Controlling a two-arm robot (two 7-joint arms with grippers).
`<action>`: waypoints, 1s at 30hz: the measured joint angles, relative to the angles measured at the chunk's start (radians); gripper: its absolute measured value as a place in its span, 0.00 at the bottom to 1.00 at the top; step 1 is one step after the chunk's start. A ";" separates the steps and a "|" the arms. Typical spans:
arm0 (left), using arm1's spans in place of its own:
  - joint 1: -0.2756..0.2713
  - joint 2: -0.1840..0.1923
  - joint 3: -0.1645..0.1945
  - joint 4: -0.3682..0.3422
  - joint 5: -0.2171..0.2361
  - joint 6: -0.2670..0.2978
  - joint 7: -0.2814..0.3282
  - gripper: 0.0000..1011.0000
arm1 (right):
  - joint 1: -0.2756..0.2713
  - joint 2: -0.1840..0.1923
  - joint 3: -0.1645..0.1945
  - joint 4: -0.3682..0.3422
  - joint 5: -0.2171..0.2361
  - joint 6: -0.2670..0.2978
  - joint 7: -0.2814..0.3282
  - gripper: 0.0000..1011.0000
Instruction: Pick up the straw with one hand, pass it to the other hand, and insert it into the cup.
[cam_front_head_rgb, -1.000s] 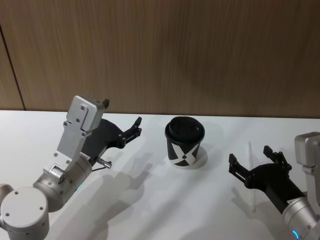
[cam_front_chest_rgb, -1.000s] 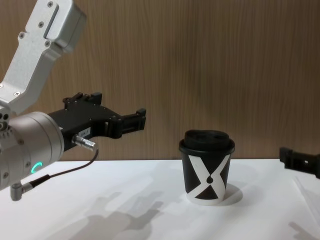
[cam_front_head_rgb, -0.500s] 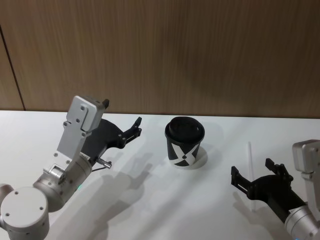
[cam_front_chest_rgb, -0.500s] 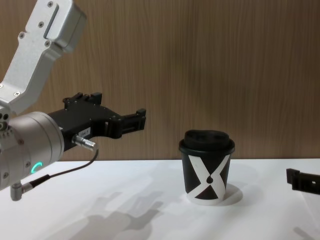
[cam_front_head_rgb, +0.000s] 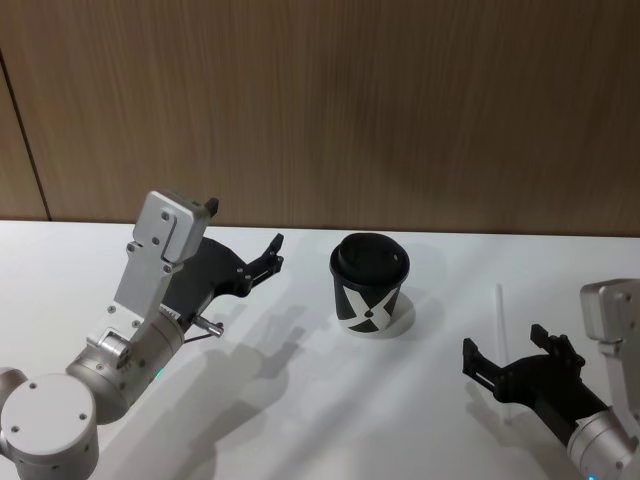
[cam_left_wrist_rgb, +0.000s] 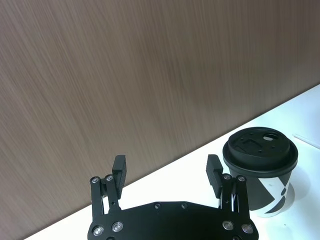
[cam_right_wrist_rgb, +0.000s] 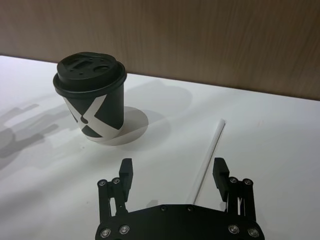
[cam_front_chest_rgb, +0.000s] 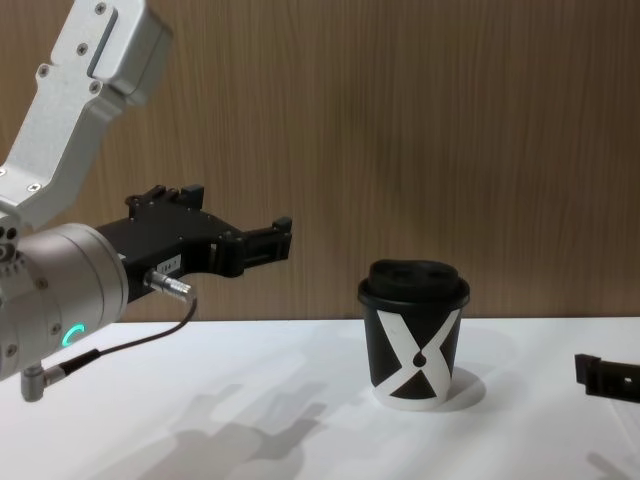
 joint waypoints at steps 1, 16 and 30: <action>0.000 0.000 0.000 0.000 0.000 0.000 0.000 0.99 | 0.001 -0.001 0.000 0.001 0.000 0.002 0.000 0.99; 0.000 0.000 0.000 0.000 0.000 0.000 0.000 0.99 | 0.020 -0.015 0.005 0.018 -0.012 0.042 0.000 0.99; 0.000 0.000 0.000 0.000 0.000 0.000 0.000 0.99 | 0.026 -0.019 0.012 0.029 -0.025 0.082 0.000 0.99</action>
